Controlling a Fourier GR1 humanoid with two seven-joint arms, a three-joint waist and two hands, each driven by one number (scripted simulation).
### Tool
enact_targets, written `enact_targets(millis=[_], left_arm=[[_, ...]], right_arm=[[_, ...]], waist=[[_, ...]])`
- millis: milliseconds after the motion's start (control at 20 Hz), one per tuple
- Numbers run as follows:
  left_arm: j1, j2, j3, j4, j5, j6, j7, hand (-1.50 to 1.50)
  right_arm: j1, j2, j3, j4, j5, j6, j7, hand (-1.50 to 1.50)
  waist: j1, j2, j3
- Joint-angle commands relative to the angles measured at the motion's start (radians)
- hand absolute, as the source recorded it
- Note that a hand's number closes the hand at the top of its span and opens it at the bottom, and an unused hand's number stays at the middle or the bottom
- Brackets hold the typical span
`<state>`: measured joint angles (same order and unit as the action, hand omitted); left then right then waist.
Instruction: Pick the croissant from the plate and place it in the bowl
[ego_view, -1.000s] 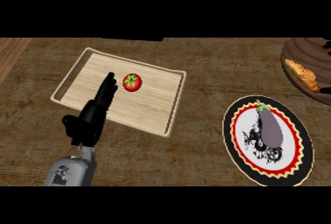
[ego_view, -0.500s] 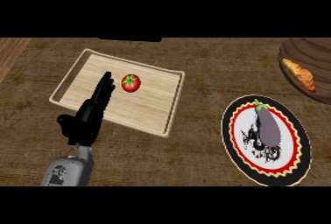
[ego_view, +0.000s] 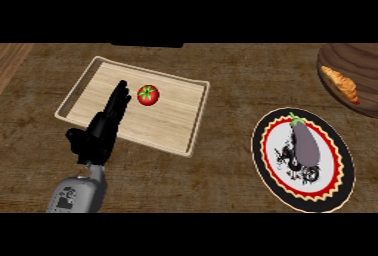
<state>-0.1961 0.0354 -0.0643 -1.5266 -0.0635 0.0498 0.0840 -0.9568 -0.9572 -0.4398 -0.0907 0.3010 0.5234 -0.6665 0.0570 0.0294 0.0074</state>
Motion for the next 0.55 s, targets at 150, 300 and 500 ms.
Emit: enact_targets(millis=[150, 300, 500], left_arm=[[0.012, -0.001, 0.012, 0.001, 0.008, 0.003, -0.016, 0.00], [0.039, 0.015, 0.007, -0.011, 0.014, -0.021, -0.018, 0.00], [0.003, 0.007, 0.025, 0.002, 0.015, -0.002, -0.017, 0.00]], right_arm=[[0.079, -0.048, -0.022, -0.011, -0.034, 0.241, -0.089, -1.50], [0.093, -0.064, -0.017, -0.041, -0.035, 0.266, -0.088, -1.50], [0.161, -0.023, -0.011, -0.067, -0.040, 0.249, -0.131, -1.50]], waist=[[-0.007, -0.001, 0.003], [0.000, -0.002, 0.003], [-0.014, 0.000, 0.004]])
